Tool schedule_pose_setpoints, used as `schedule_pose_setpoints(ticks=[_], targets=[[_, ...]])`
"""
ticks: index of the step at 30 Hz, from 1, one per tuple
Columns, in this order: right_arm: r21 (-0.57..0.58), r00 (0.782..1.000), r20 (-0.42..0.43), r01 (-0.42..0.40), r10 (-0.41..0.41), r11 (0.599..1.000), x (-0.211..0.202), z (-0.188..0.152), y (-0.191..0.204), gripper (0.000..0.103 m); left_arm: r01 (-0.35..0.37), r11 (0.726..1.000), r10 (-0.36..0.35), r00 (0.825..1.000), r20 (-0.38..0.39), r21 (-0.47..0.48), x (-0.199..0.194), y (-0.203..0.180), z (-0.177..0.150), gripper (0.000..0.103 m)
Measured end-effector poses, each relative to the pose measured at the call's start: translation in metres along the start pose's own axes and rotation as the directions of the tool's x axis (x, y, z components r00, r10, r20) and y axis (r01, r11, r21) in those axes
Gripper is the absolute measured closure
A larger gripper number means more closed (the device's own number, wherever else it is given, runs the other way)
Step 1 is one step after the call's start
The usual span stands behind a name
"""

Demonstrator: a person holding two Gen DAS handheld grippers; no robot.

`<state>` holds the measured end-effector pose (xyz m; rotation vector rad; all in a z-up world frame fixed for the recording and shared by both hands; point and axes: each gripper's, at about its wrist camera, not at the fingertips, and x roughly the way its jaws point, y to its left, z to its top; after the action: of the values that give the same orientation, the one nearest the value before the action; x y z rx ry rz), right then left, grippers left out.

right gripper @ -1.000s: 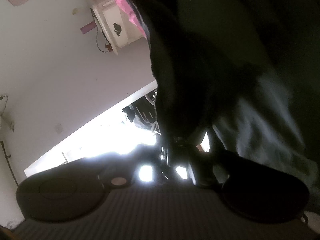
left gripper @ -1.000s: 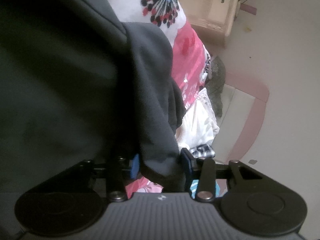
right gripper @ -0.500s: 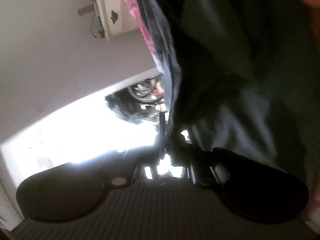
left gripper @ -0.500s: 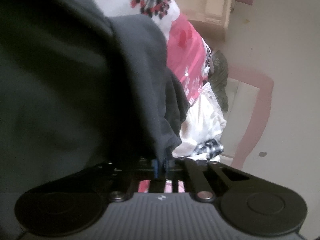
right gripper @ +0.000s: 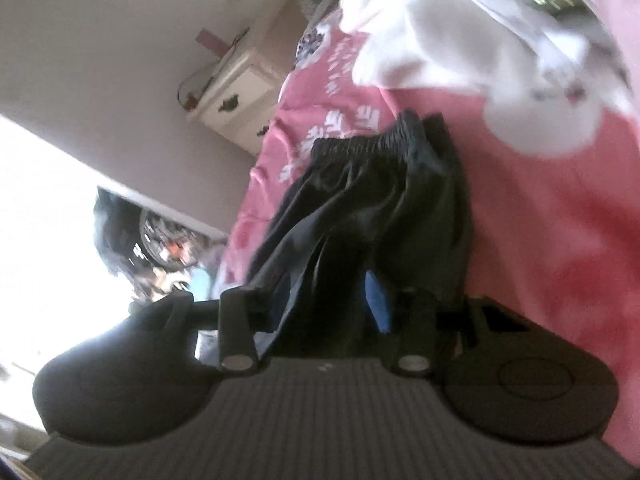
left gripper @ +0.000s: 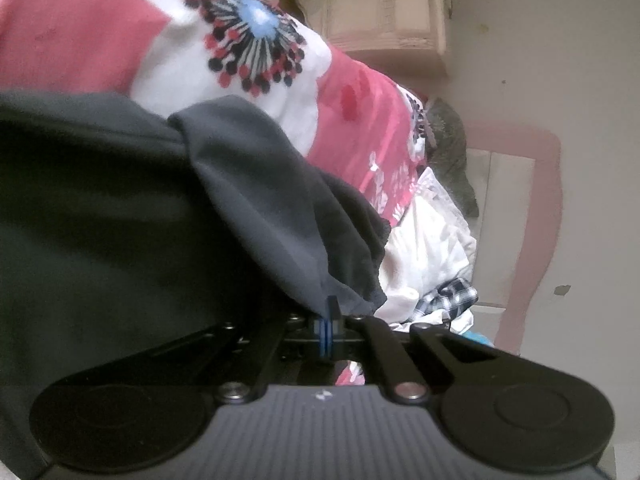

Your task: Fold clothes

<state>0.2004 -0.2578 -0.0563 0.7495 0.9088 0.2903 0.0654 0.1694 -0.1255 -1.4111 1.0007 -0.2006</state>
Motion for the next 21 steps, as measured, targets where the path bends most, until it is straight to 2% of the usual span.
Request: schedule_pose_setpoints(ticks=[4, 7, 11, 16, 19, 21], targets=[[-0.091, 0.999, -0.024, 0.038, -0.040, 0.995, 0.010, -0.004, -0.007, 0.061, -0.021, 1.000, 0.021, 1.000, -0.010, 0.005, 0.002, -0.002, 0.004, 0.102], [-0.122, 0.998, -0.060, 0.020, -0.028, 0.992, 0.024, -0.009, -0.010, 0.061, -0.033, 0.999, 0.033, 0.999, -0.011, 0.009, 0.002, -0.003, 0.006, 0.102], [-0.012, 0.994, -0.109, -0.019, 0.018, 1.000, 0.019, -0.012, -0.027, 0.061, -0.046, 0.999, 0.046, 0.999, -0.009, 0.015, 0.002, -0.004, 0.009, 0.102], [0.229, 0.991, -0.076, -0.088, 0.107, 0.970, -0.002, -0.006, -0.045, 0.059, -0.069, 0.996, 0.070, 0.997, -0.019, 0.050, 0.003, -0.007, 0.008, 0.102], [0.271, 0.989, -0.114, -0.066, 0.100, 0.960, 0.000, 0.001, -0.043, 0.059, -0.105, 0.988, 0.109, 0.994, -0.028, 0.110, 0.005, -0.012, 0.006, 0.102], [0.260, 0.986, -0.152, -0.024, 0.065, 0.965, 0.005, 0.005, -0.037, 0.059, -0.118, 0.982, 0.124, 0.992, -0.032, 0.149, 0.006, -0.015, 0.004, 0.102]])
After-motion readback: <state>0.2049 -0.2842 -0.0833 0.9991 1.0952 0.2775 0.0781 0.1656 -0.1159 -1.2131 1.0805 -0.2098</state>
